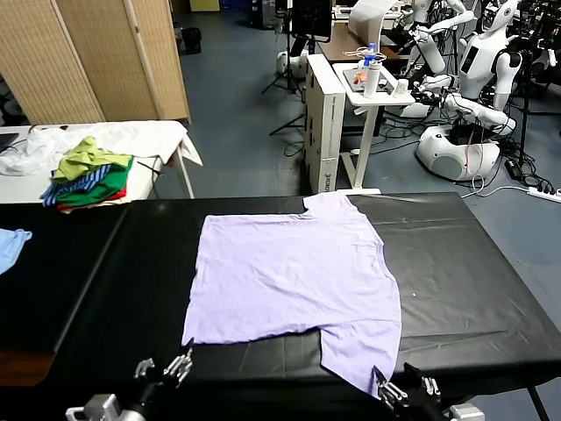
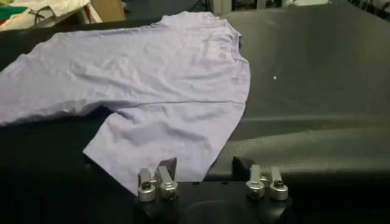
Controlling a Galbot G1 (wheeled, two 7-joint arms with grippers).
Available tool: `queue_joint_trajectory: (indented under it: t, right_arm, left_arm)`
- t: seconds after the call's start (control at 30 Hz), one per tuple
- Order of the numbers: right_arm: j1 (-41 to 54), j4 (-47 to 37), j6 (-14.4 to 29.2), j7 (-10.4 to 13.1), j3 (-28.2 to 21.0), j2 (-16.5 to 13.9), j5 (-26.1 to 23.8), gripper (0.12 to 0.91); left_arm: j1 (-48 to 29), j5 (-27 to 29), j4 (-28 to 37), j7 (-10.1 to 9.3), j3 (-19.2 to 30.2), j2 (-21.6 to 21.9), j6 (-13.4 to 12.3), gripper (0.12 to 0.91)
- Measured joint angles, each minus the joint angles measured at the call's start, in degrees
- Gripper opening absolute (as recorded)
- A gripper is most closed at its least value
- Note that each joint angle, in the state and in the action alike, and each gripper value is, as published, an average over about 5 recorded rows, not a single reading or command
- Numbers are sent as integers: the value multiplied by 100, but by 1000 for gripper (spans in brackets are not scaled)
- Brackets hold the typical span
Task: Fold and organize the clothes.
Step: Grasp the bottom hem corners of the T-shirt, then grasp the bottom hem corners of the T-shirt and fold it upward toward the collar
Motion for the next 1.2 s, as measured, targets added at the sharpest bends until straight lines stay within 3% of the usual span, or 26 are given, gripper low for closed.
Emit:
queue_joint_trajectory:
  t: [0.07,0.17,0.43,0.7,1.0,1.2]
  right_arm:
    - [-21,18,4,2,6,-2,0,144]
    - [-68,59,9,26,19,-3,2,140]
    - [-428,364,-90,249,194,-27,32,140]
    - [-803,611,-25,243,313,-18,31,140]
    - [-559,568,573,-142,551,-211,325,140]
    - [289,179,867,-221,510,-511,675,140]
  left_arm:
    - [26,14,-21,6,4,-4,-9,165]
    - [61,30,-61,8,8,-9,-22,144]
    - [177,160,-186,8,23,-76,-60,145]
    - [542,396,-447,-88,-96,-70,-118,145]
    - [1012,484,-742,-121,-210,-142,-260,145]
    - [913,492,-753,-160,-185,-276,-522,145]
